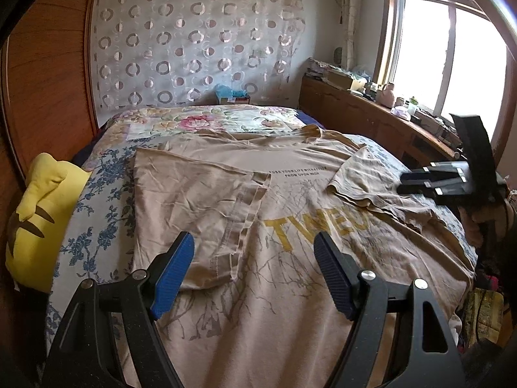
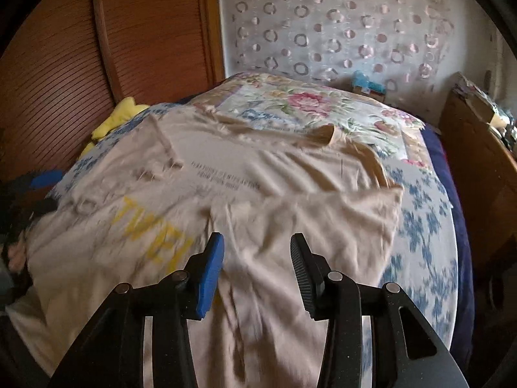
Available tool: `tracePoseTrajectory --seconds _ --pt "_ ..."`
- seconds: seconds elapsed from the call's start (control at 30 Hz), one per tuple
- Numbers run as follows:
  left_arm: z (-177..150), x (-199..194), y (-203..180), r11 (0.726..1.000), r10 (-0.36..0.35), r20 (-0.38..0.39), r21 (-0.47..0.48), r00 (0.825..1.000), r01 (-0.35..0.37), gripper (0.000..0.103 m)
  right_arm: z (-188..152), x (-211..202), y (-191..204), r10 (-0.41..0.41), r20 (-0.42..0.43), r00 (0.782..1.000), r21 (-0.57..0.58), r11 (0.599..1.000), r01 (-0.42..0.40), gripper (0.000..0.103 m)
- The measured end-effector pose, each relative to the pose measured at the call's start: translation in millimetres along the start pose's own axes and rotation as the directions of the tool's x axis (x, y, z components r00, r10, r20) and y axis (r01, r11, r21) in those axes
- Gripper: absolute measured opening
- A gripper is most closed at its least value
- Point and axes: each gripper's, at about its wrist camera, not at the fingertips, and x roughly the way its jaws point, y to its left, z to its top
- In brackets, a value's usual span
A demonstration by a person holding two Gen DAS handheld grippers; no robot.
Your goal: Fold small clothes
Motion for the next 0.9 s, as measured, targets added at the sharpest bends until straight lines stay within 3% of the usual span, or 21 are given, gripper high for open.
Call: tracePoseTrajectory --seconds 0.03,0.1,0.3,0.53,0.57,0.6,0.67,0.9 --pt "0 1 -1 1.0 -0.003 -0.001 0.0 1.0 0.003 0.077 -7 -2 1 -0.001 -0.008 1.0 -0.001 1.0 0.001 0.044" --pt "0 2 -3 1.0 -0.007 -0.006 0.001 1.0 0.008 0.077 -25 -5 4 0.01 -0.029 1.0 -0.011 1.0 -0.01 0.033" --pt "-2 5 -7 1.0 -0.011 -0.013 0.008 1.0 0.011 0.077 -54 -10 6 -0.012 -0.074 0.997 -0.011 1.0 0.011 0.03" --pt "-2 4 -7 1.0 -0.009 -0.012 0.011 1.0 0.009 0.077 -58 -14 5 -0.034 -0.089 0.995 -0.011 0.999 0.033 0.03" --pt "-2 4 -6 1.0 -0.008 -0.01 0.009 1.0 0.008 0.077 -58 -15 5 -0.04 -0.089 0.995 -0.014 0.999 0.039 0.028" --pt "-3 4 -6 1.0 -0.009 -0.007 0.005 1.0 0.009 0.077 -57 -14 5 -0.052 -0.093 0.994 -0.022 0.999 0.05 0.016" --pt "-3 3 -6 1.0 -0.009 -0.004 0.004 1.0 0.009 0.077 -58 -16 6 -0.06 -0.092 0.994 -0.033 0.998 0.058 0.008" --pt "0 -4 3 1.0 0.008 0.021 -0.008 1.0 -0.008 0.077 -52 -36 13 0.005 -0.051 0.999 -0.026 1.0 -0.007 0.005"
